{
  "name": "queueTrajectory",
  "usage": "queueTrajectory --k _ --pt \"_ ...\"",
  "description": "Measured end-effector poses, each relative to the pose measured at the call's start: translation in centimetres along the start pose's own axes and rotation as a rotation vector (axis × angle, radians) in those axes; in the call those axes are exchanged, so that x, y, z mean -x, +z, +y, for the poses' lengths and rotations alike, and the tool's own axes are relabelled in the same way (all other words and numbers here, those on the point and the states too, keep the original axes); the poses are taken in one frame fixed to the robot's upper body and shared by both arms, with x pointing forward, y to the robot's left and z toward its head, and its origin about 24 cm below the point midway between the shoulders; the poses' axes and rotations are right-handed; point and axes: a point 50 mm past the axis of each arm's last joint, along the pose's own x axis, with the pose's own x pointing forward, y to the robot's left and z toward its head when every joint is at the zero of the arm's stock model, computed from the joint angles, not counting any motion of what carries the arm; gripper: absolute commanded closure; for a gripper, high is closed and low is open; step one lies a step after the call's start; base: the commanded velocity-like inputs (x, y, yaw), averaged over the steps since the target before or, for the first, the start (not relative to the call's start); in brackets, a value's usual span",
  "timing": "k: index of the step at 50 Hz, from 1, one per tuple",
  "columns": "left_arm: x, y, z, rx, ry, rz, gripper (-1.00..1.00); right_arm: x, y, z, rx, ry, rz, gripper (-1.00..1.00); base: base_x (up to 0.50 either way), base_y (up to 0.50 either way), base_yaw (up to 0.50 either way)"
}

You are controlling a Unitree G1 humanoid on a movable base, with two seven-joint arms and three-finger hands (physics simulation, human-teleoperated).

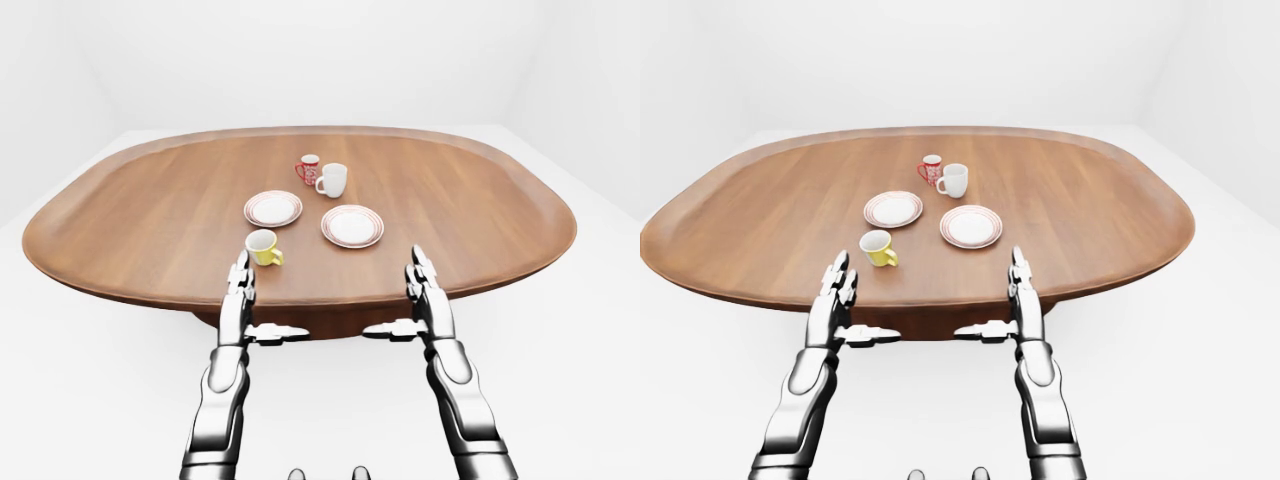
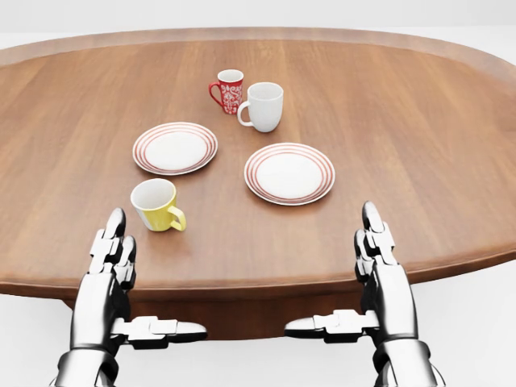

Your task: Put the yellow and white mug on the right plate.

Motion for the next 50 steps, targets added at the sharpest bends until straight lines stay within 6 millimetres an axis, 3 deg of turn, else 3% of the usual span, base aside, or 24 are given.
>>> queueTrajectory --k 13,29,50 --pt "0.5 1.7 0.5 -0.001 -0.007 -0.021 -1.0 0.3 1.4 -0.5 0.002 -0.004 -0.021 -1.0 0.0 0.0 0.0" --pt "1.2 5.3 1.1 -0.009 -0.007 -0.172 -1.0 0.8 4.4 -0.9 0.01 -0.008 -0.139 -1.0 0.0 0.0 0.0" --pt "1.5 6.4 1.2 -0.014 -0.009 -0.22 -1.0 1.0 5.6 -1.2 0.004 -0.019 -0.191 -1.0 -0.07 -0.01 0.49"
